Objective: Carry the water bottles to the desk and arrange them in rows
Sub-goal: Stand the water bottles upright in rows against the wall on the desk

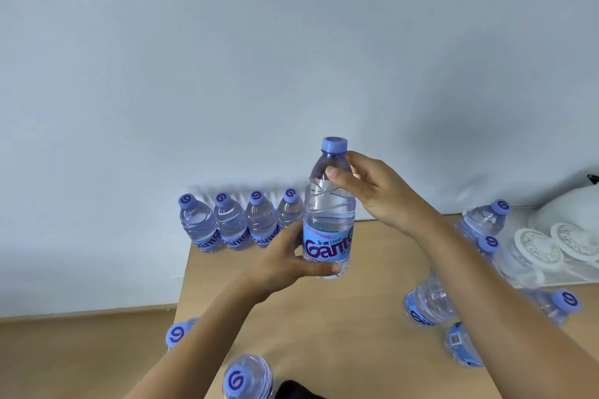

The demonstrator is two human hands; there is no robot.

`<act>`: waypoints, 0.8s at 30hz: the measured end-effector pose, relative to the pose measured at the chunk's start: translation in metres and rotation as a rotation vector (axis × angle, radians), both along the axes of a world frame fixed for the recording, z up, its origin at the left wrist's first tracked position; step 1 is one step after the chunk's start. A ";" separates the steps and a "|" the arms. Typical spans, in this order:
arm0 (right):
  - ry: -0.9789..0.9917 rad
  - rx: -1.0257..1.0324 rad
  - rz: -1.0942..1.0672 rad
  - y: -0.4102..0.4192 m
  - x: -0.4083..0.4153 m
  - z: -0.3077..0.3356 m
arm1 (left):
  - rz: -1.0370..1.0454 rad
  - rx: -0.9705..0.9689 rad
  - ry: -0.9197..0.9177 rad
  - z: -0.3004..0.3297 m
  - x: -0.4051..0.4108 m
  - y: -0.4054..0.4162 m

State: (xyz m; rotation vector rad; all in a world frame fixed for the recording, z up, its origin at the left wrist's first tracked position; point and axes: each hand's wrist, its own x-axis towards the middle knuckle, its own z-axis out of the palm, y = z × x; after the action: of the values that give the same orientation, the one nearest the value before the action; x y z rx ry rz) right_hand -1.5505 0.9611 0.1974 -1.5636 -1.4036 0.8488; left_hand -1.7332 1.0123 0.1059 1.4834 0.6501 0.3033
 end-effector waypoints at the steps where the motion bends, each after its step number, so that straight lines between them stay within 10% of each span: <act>1: -0.015 -0.010 0.016 -0.002 0.001 -0.006 | 0.010 0.014 0.018 -0.008 0.000 0.002; 24: 0.017 -0.286 -0.030 -0.040 -0.021 -0.164 | -0.003 0.205 0.385 -0.170 0.016 0.002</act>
State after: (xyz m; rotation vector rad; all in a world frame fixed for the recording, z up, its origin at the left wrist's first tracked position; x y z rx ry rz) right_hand -1.5715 0.9212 0.0331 -1.7812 -1.2854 1.0796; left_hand -1.7175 1.0143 -0.0640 1.7592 0.9445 0.0812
